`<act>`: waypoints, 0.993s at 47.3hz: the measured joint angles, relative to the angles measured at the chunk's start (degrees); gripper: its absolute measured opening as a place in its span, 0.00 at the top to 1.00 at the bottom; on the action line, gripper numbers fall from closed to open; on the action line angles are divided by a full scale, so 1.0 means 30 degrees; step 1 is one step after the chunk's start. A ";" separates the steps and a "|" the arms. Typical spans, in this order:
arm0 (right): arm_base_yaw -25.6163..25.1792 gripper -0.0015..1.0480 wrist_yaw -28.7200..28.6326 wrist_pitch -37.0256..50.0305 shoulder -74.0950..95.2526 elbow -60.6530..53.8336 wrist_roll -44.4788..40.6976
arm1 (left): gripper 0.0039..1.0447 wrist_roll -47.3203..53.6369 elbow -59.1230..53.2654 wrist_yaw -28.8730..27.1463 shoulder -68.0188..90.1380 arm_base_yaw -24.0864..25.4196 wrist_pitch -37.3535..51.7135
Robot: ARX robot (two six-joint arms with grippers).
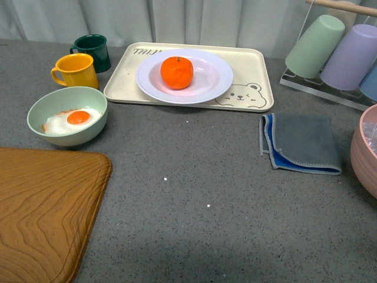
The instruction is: Place orange and plate with both arms
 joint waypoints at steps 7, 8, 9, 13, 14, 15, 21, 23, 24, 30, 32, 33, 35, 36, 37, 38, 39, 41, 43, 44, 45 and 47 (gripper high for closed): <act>0.0000 0.99 0.0007 -0.2193 -0.2477 -0.0160 0.0000 | 0.06 0.0000 0.0000 0.0000 0.0000 0.0000 0.0000; 0.0000 0.99 0.0007 -0.2441 -0.2739 -0.0160 0.0000 | 0.06 0.0000 0.0000 0.0000 0.0000 0.0000 0.0000; 0.0000 0.99 0.0007 -0.2550 -0.2856 -0.0160 0.0000 | 0.06 -0.0007 0.0000 0.0000 0.0000 0.0000 0.0000; 0.0000 0.99 0.0007 -0.3461 -0.3840 -0.0168 0.0000 | 0.06 0.0000 0.0000 0.0000 0.0000 0.0000 0.0000; 0.0000 0.99 0.0007 -0.3672 -0.4073 -0.0168 0.0000 | 0.06 0.0000 0.0000 0.0000 0.0000 0.0000 0.0000; 0.0000 0.99 0.0007 -0.3934 -0.4422 -0.0168 0.0000 | 0.06 0.0000 0.0000 0.0000 0.0000 0.0000 0.0000; 0.0000 0.99 0.0007 -0.5457 -0.5974 -0.0168 0.0000 | 0.06 0.0000 0.0000 0.0000 0.0000 0.0000 0.0000; 0.0000 0.99 0.0007 -0.5894 -0.6441 -0.0168 0.0000 | 0.06 0.0000 0.0000 0.0000 0.0000 0.0000 0.0000; 0.0000 0.99 0.0000 -0.6069 -0.6615 -0.0168 0.0000 | 0.06 -0.0007 0.0000 0.0000 0.0000 0.0000 0.0000; 0.0000 0.99 0.0000 -0.7329 -0.7912 -0.0168 0.0000 | 0.06 0.0000 0.0000 0.0000 0.0000 0.0000 0.0000; 0.0000 0.99 0.0000 -0.7548 -0.8131 -0.0168 0.0000 | 0.06 -0.0007 0.0000 0.0000 0.0000 0.0000 0.0000; 0.0000 0.99 0.0000 -0.7686 -0.8276 -0.0168 0.0000 | 0.06 0.0000 0.0000 0.0000 0.0000 0.0000 0.0000; 0.0000 0.99 0.0000 -0.7890 -0.8480 -0.0168 0.0000 | 0.06 -0.0007 0.0000 0.0000 0.0000 0.0000 0.0000; 0.0000 0.99 0.0000 -0.8021 -0.8612 -0.0168 0.0000 | 0.06 0.0000 0.0000 0.0000 0.0000 0.0000 0.0000; 0.0000 0.99 0.0000 -0.8153 -0.8750 -0.0168 0.0000 | 0.06 -0.0007 0.0000 0.0000 0.0000 0.0000 0.0000; 0.0000 0.99 0.0000 -0.8218 -0.8816 -0.0168 0.0000 | 0.06 0.0000 0.0000 0.0000 0.0000 0.0000 0.0000; 0.0000 0.99 0.0000 -0.8335 -0.8939 -0.0168 0.0000 | 0.06 0.0000 0.0000 0.0000 0.0000 0.0000 0.0000; 0.0000 0.99 0.0000 -0.8582 -0.9180 -0.0168 0.0000 | 0.06 -0.0007 0.0000 0.0000 0.0000 0.0000 0.0000; 0.0000 0.99 0.0000 -0.8874 -0.9471 -0.0168 0.0000 | 0.06 -0.0007 0.0000 0.0000 0.0000 0.0000 0.0000; 0.0000 0.99 0.0000 -0.9041 -0.9639 -0.0168 0.0000 | 0.06 -0.0007 0.0000 0.0000 0.0000 0.0000 0.0000; 0.0000 0.99 0.0000 -0.9143 -0.9741 -0.0168 0.0000 | 0.06 0.0000 0.0000 0.0000 0.0000 0.0000 0.0000; 0.0000 0.99 0.0000 -0.9340 -0.9945 -0.0168 0.0000 | 0.06 -0.0007 0.0000 0.0007 0.0000 0.0000 0.0000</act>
